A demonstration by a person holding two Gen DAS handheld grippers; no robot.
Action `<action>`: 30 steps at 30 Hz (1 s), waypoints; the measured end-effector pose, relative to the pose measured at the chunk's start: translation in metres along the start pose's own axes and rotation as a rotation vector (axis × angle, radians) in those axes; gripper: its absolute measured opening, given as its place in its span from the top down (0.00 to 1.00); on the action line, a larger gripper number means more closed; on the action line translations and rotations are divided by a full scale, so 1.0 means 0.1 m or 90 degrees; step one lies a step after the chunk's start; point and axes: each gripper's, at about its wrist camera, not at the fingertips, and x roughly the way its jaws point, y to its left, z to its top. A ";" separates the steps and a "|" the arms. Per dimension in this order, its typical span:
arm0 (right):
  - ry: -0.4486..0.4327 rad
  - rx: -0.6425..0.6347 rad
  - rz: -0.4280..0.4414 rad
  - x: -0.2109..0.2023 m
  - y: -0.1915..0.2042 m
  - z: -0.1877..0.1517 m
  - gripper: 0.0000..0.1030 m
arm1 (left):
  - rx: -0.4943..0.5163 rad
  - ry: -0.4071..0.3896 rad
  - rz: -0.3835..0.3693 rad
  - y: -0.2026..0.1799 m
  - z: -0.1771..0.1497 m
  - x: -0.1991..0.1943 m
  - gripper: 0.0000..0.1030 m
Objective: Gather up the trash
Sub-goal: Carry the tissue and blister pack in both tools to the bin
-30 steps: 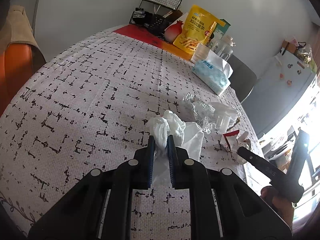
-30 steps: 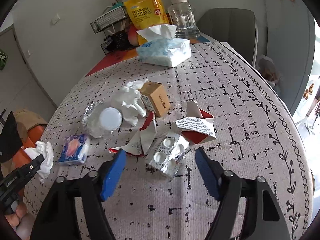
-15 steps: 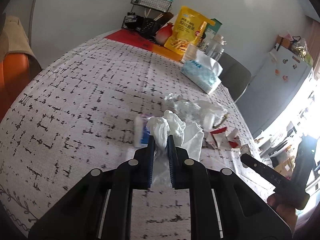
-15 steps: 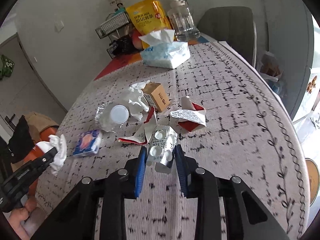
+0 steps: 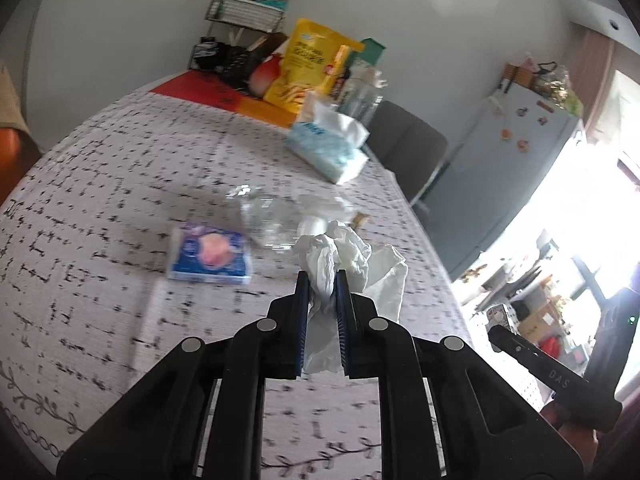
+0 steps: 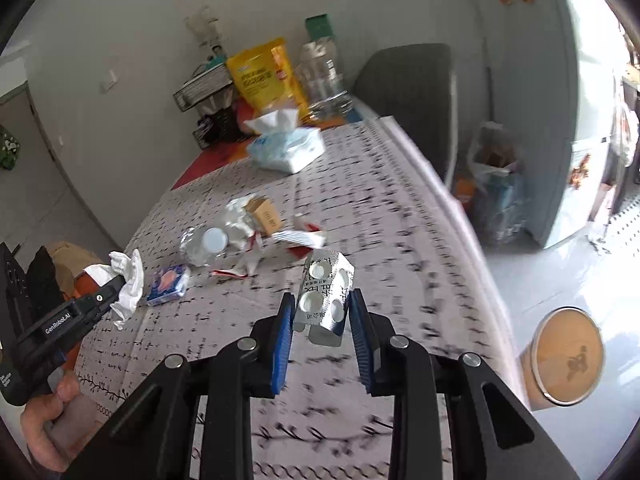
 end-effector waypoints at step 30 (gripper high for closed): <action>-0.076 0.140 -0.063 -0.71 -1.63 -0.26 0.73 | 0.139 0.047 -0.078 -1.65 -0.30 0.55 0.87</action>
